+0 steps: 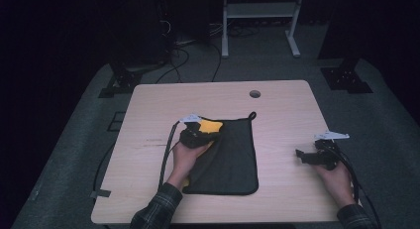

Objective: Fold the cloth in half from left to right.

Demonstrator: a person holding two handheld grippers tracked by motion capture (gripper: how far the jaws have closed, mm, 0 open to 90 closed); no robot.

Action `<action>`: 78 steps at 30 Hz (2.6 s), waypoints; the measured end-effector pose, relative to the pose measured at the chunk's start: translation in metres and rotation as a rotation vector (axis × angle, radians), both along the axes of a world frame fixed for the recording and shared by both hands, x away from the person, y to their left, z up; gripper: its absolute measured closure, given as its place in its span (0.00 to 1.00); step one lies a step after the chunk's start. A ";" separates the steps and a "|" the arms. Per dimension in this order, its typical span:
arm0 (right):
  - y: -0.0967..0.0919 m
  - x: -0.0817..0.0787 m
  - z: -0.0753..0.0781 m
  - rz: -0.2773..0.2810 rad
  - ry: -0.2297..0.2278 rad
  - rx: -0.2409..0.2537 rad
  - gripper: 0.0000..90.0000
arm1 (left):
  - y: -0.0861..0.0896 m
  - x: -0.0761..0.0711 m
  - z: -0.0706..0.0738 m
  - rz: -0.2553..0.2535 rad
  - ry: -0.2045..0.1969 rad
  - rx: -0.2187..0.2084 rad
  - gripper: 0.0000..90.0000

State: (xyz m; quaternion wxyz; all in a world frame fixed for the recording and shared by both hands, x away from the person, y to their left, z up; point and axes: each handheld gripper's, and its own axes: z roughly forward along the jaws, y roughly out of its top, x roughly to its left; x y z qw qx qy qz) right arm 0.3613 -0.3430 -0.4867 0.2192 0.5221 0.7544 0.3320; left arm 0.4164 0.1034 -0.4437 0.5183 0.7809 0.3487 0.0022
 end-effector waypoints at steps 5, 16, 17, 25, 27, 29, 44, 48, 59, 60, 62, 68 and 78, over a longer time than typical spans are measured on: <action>0.000 0.000 0.000 0.000 0.000 0.000 0.11 | -0.008 0.005 0.000 -0.001 0.003 -0.016 0.97; 0.000 0.000 0.000 0.000 0.000 0.000 0.11 | -0.033 0.014 -0.006 -0.017 0.014 -0.047 0.97; 0.000 0.000 0.000 0.000 0.000 0.000 0.11 | -0.034 0.015 -0.007 -0.017 0.016 -0.049 0.97; 0.000 0.000 0.000 0.000 0.000 0.001 0.11 | -0.048 0.019 -0.013 -0.025 0.031 -0.052 0.97; 0.000 0.000 0.000 0.000 0.000 0.001 0.11 | -0.052 0.020 -0.013 -0.024 0.033 -0.054 0.97; 0.000 0.000 0.000 0.000 0.000 0.001 0.11 | -0.055 0.020 -0.013 -0.028 0.035 -0.053 0.97; 0.000 0.000 0.000 0.003 0.000 -0.001 0.11 | -0.086 0.023 -0.013 -0.073 0.041 -0.040 0.97; 0.000 0.000 0.000 0.004 0.000 -0.001 0.11 | -0.094 0.022 -0.016 -0.085 0.049 -0.027 0.97; 0.000 0.000 0.000 0.006 0.000 -0.001 0.11 | -0.112 0.026 -0.025 -0.109 0.073 0.044 0.96; 0.000 0.000 0.000 0.006 0.000 -0.001 0.11 | -0.113 0.026 -0.026 -0.109 0.077 0.049 0.96; 0.000 0.000 0.000 0.006 0.000 0.000 0.11 | -0.113 0.026 -0.027 -0.108 0.076 0.049 0.93; 0.000 0.000 0.000 0.006 0.000 0.000 0.11 | -0.097 0.018 -0.003 -0.092 0.022 0.030 0.75; 0.000 0.000 0.000 0.006 0.000 -0.001 0.11 | -0.029 -0.002 0.021 -0.009 -0.034 0.114 0.43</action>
